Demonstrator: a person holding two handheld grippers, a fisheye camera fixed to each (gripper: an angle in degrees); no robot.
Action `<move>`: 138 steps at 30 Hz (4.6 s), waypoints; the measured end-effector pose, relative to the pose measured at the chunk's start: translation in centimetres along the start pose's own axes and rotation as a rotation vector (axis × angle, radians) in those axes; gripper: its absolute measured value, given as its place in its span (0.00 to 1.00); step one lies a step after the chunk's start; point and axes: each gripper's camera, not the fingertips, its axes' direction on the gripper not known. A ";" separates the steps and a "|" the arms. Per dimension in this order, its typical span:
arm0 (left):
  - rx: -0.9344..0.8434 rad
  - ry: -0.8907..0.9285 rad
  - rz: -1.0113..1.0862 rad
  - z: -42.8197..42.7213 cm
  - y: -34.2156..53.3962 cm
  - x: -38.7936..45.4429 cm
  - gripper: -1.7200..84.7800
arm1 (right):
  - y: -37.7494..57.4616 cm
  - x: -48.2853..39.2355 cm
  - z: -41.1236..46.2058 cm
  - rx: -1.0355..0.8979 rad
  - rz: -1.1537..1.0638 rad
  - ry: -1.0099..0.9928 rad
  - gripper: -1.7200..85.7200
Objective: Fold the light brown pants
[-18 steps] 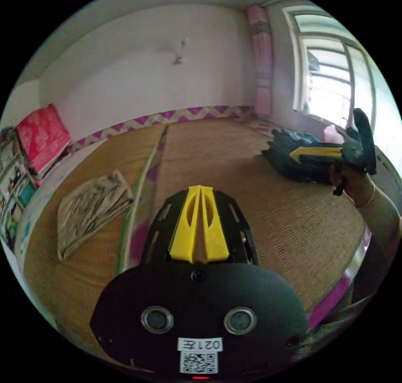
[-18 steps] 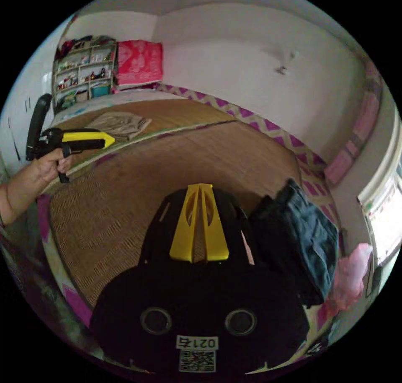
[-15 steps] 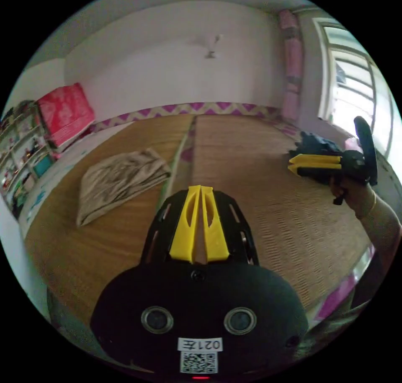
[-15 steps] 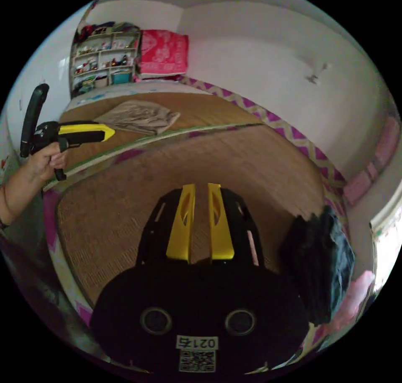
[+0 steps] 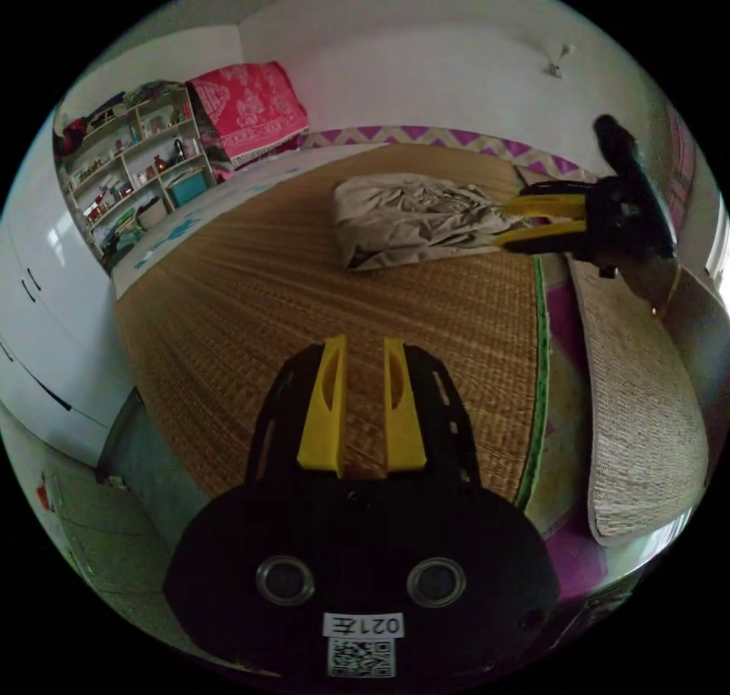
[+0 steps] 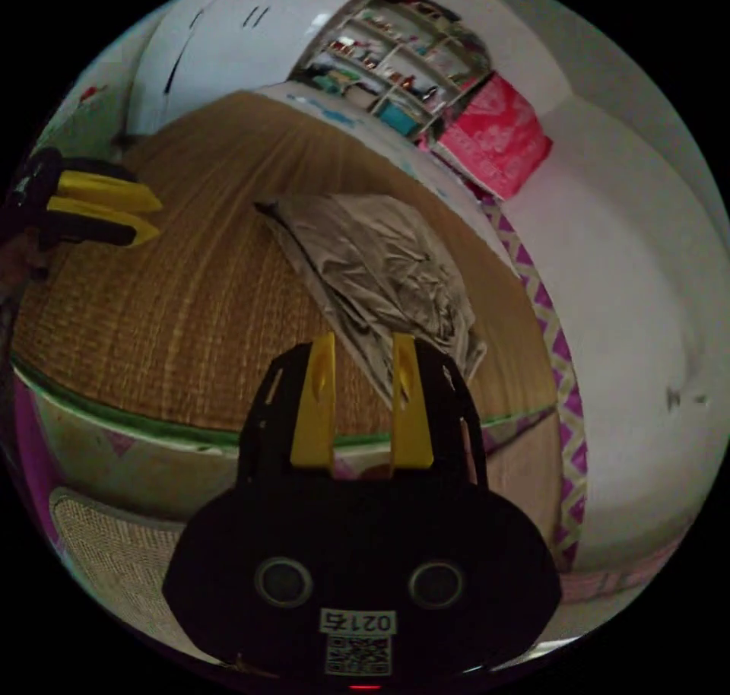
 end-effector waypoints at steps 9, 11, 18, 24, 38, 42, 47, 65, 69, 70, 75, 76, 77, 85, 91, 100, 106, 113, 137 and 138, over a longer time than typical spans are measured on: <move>-0.060 -0.049 -0.061 0.8 0.2 -1.4 0.01 | -6.8 -4.5 9.0 -0.140 -0.067 -0.042 0.12; -0.099 -0.042 -0.070 1.4 -0.1 -1.8 0.01 | -7.5 -5.9 9.8 -0.136 -0.071 -0.012 0.09; -0.141 -0.057 -0.077 2.2 -0.4 -2.1 0.01 | -8.9 -6.5 6.8 -0.151 0.014 0.045 0.02; -0.091 0.075 -0.022 0.2 -0.5 0.2 0.01 | -5.0 -1.6 -4.5 -0.174 0.031 0.126 0.02; -0.088 0.770 0.308 -7.6 5.3 22.0 0.02 | 24.4 -13.6 -32.1 -0.509 -0.063 0.247 0.02; -0.172 0.746 0.414 -8.0 9.6 22.9 0.03 | 30.7 -22.4 -36.6 -0.509 -0.037 0.070 0.03; -0.145 0.509 0.494 -9.7 12.8 23.2 0.03 | 35.3 -23.0 -41.1 -0.387 0.182 0.105 0.05; 0.003 0.539 0.979 -14.8 14.4 44.7 0.22 | 66.8 -0.1 -67.1 -0.077 1.174 -0.065 0.11; -0.086 0.693 0.925 -12.3 13.6 45.2 0.22 | 75.0 4.4 -70.1 0.021 1.421 -0.199 0.11; -0.083 0.704 0.926 -12.2 13.6 45.3 0.21 | 76.4 5.1 -70.3 0.035 1.469 -0.224 0.11; -0.005 0.664 1.003 -12.5 14.9 47.6 0.21 | 85.6 11.5 -70.3 0.270 1.683 -0.643 0.10; 0.000 0.659 1.008 -12.6 15.0 47.9 0.21 | 85.9 12.1 -70.0 0.275 1.683 -0.690 0.09; 0.004 0.654 1.012 -12.7 15.2 48.3 0.21 | 86.3 13.2 -70.1 0.276 1.688 -0.736 0.09; -0.015 0.715 0.956 -14.0 12.0 51.1 0.06 | 89.0 19.3 -76.2 0.322 1.678 -0.798 0.02; -0.008 0.742 1.041 -14.3 7.1 58.6 0.05 | 88.5 27.6 -84.6 0.225 1.581 -0.520 0.01; -0.162 0.840 1.092 -11.7 9.7 64.5 0.10 | 92.7 24.4 -89.1 0.063 1.626 -0.346 0.01; -0.234 1.031 0.875 -11.6 8.8 60.3 0.09 | 90.9 22.0 -92.7 0.197 1.594 -0.358 0.09; 0.048 0.892 1.013 -18.1 12.3 64.5 0.11 | 83.1 19.5 -92.3 0.060 1.496 -0.184 0.10; 0.118 0.941 0.758 -17.8 7.4 55.0 0.02 | 70.3 10.4 -85.0 -0.462 1.444 0.231 0.01; 0.154 0.952 0.686 -18.2 5.6 50.6 0.02 | 70.1 10.1 -85.0 -0.445 1.461 0.217 0.01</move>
